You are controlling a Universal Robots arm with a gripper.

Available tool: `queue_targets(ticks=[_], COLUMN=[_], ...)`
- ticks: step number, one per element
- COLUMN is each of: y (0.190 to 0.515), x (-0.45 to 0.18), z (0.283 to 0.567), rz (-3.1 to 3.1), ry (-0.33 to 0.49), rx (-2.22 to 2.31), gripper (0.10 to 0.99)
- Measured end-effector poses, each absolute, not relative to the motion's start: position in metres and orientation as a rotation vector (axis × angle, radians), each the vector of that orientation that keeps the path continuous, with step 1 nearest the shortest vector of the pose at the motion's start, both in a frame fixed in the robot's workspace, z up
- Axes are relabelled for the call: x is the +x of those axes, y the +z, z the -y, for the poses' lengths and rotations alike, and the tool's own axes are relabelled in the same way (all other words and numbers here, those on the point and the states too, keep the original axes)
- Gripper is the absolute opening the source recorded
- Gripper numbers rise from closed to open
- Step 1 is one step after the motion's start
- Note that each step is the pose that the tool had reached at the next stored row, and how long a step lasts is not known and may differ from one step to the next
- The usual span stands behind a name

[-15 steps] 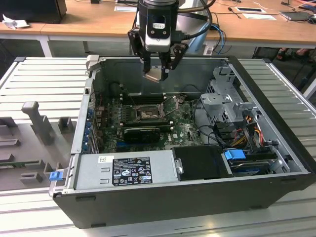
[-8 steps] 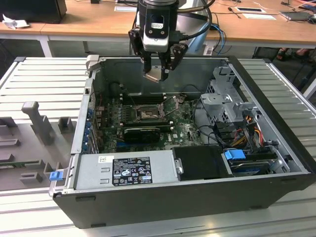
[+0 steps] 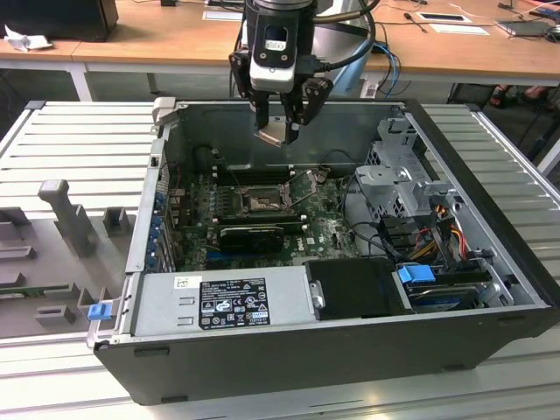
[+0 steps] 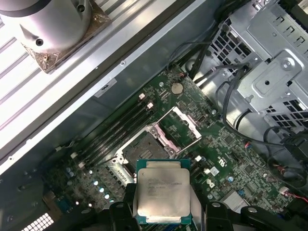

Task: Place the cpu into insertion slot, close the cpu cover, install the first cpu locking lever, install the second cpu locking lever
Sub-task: 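Place the cpu into insertion slot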

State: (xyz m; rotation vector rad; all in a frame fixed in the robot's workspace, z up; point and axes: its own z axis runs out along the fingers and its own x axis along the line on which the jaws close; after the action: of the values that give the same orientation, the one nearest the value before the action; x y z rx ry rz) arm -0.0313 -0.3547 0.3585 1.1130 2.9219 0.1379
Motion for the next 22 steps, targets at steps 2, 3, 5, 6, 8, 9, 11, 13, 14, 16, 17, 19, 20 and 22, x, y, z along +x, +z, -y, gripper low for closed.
queue_targets(ticks=[2,3,5,6,8,9,11,13,14,16,17,19,20,22], y=[0.3585,0.3585,0.3585,0.3585,0.3585,0.3585,0.3585,0.3585,0.3585,0.3585,0.3585,0.3584,0.3583,0.3576], x=[-0.0313,-0.0313,-0.0313,-0.0313,-0.0313,-0.0313,-0.0313,-0.0313,-0.0313,-0.0313,-0.0313,-0.0313,-0.0313,-0.0313], z=[0.3547,0.3547,0.3547,0.3547,0.3547,0.3547,0.3547,0.3547,0.3547,0.3547,0.3547,0.3547,0.3547,0.3547], rz=[-2.915,-2.912,-2.908,-2.905,-2.901,-2.898,-2.89,-2.884,-2.882,-2.876,-2.874,-2.867,-2.865,-2.862], ry=[0.138,0.138,0.138,0.138,0.138,0.138,0.137,0.137,0.137,0.137,0.137,0.137,0.137,0.137], rx=[1.128,1.137,1.147,1.153,1.163,1.169,1.187,1.202,1.206,1.218,1.223,1.238,1.243,1.248], gripper=[0.525,0.525,0.525,0.525,0.525,0.525,0.525,0.525,0.525,0.525,0.525,0.525,0.525,0.525])
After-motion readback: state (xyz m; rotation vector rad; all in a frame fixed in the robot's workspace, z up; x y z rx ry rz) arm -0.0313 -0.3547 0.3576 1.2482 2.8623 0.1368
